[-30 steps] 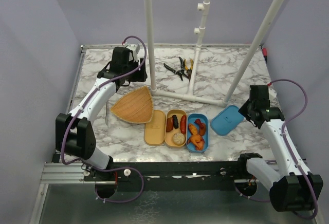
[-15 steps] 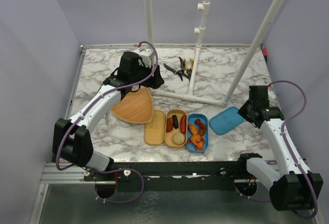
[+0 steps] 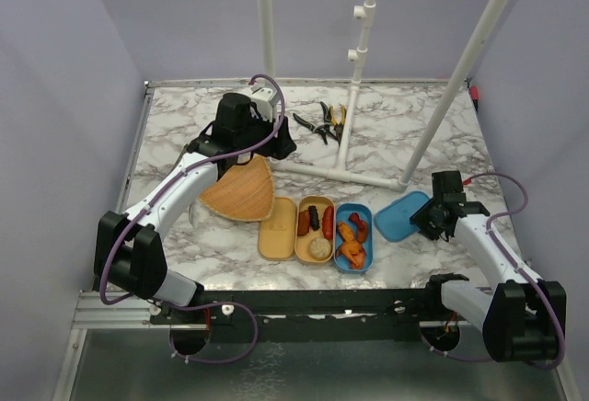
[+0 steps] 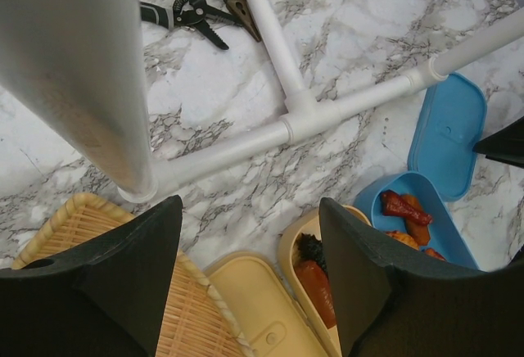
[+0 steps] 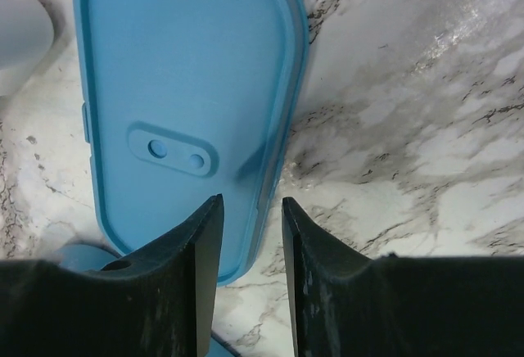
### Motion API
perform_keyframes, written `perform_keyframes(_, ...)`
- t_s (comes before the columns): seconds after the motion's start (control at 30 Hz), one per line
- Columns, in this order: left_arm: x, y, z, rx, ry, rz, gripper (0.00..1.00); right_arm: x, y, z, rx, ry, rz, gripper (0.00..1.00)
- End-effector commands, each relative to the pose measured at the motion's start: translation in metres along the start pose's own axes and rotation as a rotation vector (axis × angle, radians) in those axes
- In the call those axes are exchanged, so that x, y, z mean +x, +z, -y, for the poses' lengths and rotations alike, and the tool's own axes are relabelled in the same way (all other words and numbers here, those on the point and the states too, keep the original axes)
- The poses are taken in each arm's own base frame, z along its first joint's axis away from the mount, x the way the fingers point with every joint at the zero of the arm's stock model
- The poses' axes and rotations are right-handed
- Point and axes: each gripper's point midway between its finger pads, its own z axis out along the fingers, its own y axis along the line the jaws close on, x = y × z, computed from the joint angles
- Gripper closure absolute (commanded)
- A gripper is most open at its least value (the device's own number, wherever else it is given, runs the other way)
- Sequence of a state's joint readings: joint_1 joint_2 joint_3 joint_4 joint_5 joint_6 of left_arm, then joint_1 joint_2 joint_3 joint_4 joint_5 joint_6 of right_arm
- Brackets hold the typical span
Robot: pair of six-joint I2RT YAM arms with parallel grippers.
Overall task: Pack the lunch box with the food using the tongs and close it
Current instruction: Pick up the box lid from the center of the board.
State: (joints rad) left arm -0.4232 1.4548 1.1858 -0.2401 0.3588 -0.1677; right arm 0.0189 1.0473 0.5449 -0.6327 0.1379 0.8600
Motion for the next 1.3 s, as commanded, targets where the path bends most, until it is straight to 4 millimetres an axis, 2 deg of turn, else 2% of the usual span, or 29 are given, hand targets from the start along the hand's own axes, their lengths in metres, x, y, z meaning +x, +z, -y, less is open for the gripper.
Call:
perform_keyframes(0.0, 0.001, 0.001, 0.004, 0.018, 0.010, 0.007, 0.31, 0.000, 0.008, 0.001, 0.007, 0.045, 0.023, 0.62)
perform_keyframes(0.57, 0.002, 0.002, 0.004, 0.019, 0.012, 0.005, 0.31, 0.008, 0.025, 0.020, 0.065, 0.130, 0.051, 0.66)
perform_keyframes(0.83, 0.003, 0.002, 0.003, 0.018, 0.014, 0.002, 0.31, 0.016, 0.032, 0.025, 0.061, 0.191, 0.048, 0.78)
perform_keyframes(0.87, 0.003, 0.002, 0.004, 0.019, 0.015, 0.003, 0.31, 0.018, 0.033, 0.026, 0.061, 0.196, 0.047, 0.81)
perform_keyframes(0.93, 0.003, 0.002, 0.004, 0.019, 0.014, 0.002, 0.31, 0.019, 0.033, 0.026, 0.056, 0.198, 0.048, 0.97)
perform_keyframes(1.1, 0.004, 0.003, 0.005, 0.022, 0.013, 0.000, 0.31, 0.015, 0.026, 0.026, 0.043, 0.201, 0.068, 1.00)
perform_keyframes(1.27, 0.005, 0.004, 0.010, 0.033, 0.019, -0.003, 0.31, 0.002, 0.005, 0.017, -0.046, 0.225, 0.136, 1.00)
